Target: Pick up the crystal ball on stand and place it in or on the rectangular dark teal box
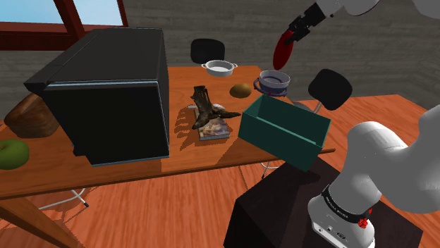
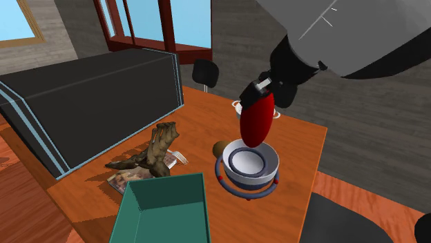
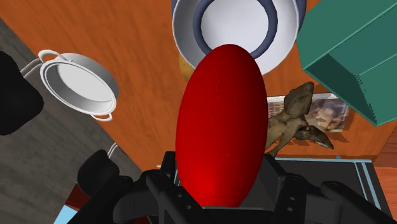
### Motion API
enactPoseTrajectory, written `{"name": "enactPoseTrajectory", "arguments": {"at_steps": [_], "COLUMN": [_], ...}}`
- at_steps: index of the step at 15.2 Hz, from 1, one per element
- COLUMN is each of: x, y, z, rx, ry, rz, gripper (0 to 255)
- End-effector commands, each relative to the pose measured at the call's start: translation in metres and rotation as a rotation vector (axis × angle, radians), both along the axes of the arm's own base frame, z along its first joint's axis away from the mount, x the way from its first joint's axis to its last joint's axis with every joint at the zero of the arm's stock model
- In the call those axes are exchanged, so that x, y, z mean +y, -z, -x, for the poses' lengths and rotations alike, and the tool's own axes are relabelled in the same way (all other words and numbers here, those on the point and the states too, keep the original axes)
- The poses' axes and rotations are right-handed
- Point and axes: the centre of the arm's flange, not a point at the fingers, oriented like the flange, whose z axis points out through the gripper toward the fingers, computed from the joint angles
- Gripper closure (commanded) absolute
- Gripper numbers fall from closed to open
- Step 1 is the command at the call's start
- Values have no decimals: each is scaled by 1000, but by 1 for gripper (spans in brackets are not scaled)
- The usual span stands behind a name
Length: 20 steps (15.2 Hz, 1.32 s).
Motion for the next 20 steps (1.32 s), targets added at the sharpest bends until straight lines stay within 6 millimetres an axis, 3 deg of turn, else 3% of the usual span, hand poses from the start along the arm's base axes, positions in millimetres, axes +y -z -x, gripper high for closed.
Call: {"name": "enactPoseTrajectory", "arguments": {"at_steps": [1, 19, 20], "x": [0, 0, 8], "y": [-11, -106, -111], "z": [1, 1, 10], "rx": [-1, -1, -1], "ry": [0, 0, 0], "rz": [0, 0, 0], "gripper": [255, 255, 255]}}
